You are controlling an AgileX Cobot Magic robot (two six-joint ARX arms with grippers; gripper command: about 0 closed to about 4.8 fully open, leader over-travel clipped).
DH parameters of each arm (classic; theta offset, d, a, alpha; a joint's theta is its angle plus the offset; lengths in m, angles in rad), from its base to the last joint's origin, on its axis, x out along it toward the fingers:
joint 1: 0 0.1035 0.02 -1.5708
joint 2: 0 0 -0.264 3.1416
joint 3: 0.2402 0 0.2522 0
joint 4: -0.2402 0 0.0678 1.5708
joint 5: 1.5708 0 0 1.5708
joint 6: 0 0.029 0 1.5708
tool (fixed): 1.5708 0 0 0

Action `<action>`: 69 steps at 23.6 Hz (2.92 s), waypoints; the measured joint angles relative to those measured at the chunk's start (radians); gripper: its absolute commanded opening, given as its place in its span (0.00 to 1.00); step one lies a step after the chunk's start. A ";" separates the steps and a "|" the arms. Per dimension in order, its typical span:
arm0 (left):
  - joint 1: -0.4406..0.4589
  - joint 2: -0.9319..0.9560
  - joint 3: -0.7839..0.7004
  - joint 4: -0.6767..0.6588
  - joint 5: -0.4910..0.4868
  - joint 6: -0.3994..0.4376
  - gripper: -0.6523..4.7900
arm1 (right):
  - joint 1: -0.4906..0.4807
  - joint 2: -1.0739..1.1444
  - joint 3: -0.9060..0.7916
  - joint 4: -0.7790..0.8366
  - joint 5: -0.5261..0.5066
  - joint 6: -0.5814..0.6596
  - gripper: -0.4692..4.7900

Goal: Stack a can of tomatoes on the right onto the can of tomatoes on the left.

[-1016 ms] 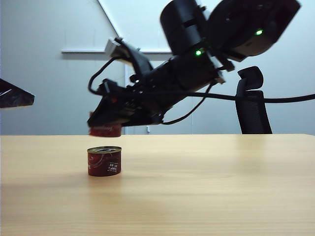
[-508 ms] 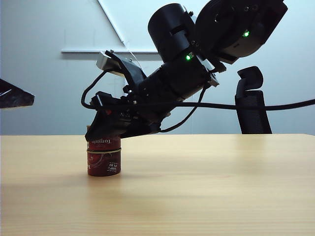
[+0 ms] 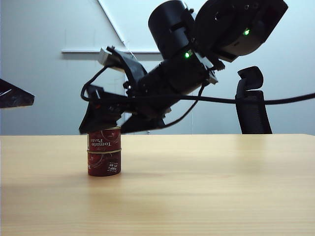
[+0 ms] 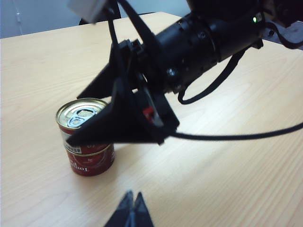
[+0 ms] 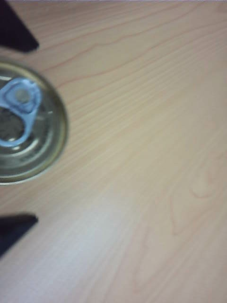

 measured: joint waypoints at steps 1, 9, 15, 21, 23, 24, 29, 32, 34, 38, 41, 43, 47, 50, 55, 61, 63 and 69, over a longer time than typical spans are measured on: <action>0.000 0.000 0.000 0.000 0.000 0.000 0.11 | 0.000 -0.018 -0.001 0.013 0.000 0.014 1.00; 0.101 0.000 0.000 0.000 0.005 0.000 0.11 | 0.000 -0.329 0.000 0.076 0.000 0.134 0.88; 0.397 -0.009 0.000 -0.002 0.008 0.000 0.11 | -0.040 -0.554 0.004 0.049 0.003 0.138 0.08; 0.635 -0.076 0.000 -0.005 -0.002 0.000 0.11 | -0.105 -0.722 0.006 -0.158 0.085 0.139 0.08; 0.663 -0.106 0.000 -0.005 -0.002 0.000 0.11 | -0.113 -0.750 0.006 -0.246 0.145 0.139 0.08; 0.670 -0.122 0.000 -0.005 -0.002 0.000 0.11 | -0.119 -0.760 0.005 -0.286 0.170 0.138 0.08; 0.698 -0.155 0.001 0.007 -0.001 0.000 0.11 | -0.121 -0.823 -0.063 -0.418 0.300 0.114 0.08; 0.698 -0.155 0.001 0.000 -0.001 0.000 0.11 | -0.126 -0.898 -0.168 -0.430 0.345 0.118 0.08; 0.698 -0.155 0.001 0.000 -0.001 0.000 0.11 | -0.126 -0.939 -0.213 -0.435 0.383 0.120 0.08; 0.698 -0.155 0.001 0.000 -0.001 0.000 0.11 | -0.126 -1.026 -0.289 -0.442 0.478 0.121 0.08; 0.698 -0.155 0.001 0.000 -0.001 0.000 0.11 | -0.126 -1.083 -0.321 -0.482 0.550 0.121 0.08; 0.698 -0.155 0.001 0.000 -0.001 0.000 0.11 | -0.126 -1.079 -0.322 -0.511 0.549 0.121 0.08; 0.698 -0.154 0.001 0.000 -0.001 0.000 0.11 | -0.126 -1.076 -0.324 -0.521 0.547 0.121 0.08; 0.698 -0.154 0.001 0.000 -0.001 0.000 0.11 | -0.125 -1.076 -0.324 -0.521 0.547 0.121 0.08; 0.698 -0.154 0.001 0.000 -0.001 0.000 0.11 | -0.125 -1.077 -0.324 -0.523 0.570 0.101 0.08; 0.698 -0.154 0.001 0.000 -0.001 0.000 0.11 | -0.143 -1.136 -0.341 -0.560 0.609 0.093 0.08; 0.698 -0.154 0.001 0.000 -0.001 0.000 0.11 | -0.179 -1.180 -0.379 -0.532 0.605 0.093 0.08; 0.698 -0.154 0.001 0.000 -0.002 0.000 0.11 | -0.328 -1.283 -0.507 -0.409 0.529 0.092 0.08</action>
